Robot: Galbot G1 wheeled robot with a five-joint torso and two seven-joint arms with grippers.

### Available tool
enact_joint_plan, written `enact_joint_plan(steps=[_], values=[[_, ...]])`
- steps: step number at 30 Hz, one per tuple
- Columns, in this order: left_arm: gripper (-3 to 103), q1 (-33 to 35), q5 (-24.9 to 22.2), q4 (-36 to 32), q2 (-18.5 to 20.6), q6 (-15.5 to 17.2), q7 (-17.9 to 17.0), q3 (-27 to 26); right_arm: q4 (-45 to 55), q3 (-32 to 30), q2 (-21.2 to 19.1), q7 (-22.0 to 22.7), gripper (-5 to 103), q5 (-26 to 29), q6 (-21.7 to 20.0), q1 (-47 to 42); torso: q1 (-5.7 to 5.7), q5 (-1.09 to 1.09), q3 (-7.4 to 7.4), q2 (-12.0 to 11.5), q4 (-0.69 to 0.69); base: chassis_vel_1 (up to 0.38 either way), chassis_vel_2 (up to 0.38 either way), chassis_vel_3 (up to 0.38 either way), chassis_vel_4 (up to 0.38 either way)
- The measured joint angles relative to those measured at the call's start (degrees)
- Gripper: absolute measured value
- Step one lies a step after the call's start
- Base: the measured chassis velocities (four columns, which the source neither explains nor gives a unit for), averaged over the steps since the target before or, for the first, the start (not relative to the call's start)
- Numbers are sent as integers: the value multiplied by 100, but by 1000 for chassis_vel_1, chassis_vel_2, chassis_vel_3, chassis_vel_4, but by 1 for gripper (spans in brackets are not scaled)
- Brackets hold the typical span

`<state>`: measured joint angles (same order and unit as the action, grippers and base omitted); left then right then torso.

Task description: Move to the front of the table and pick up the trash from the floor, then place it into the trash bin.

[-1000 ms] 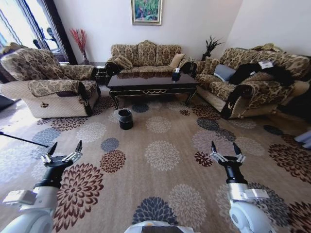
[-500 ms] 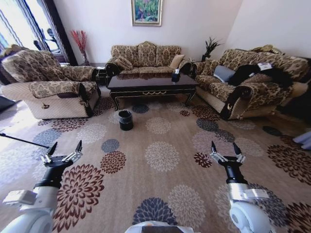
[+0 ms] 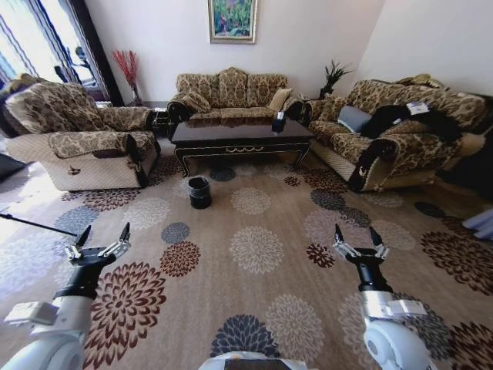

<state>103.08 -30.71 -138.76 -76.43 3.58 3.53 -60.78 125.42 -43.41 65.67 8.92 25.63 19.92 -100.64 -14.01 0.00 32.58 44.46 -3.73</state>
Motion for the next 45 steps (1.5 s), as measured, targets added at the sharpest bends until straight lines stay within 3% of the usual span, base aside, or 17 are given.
enact_joint_plan(steps=[45], values=[[100, 0, 0, 0, 0, 0, 0, 0, 0, 0, 0, 0, 100, 0, 0, 0, -499, 0, 645, 1147, 0, 0, 0, 0, 0]])
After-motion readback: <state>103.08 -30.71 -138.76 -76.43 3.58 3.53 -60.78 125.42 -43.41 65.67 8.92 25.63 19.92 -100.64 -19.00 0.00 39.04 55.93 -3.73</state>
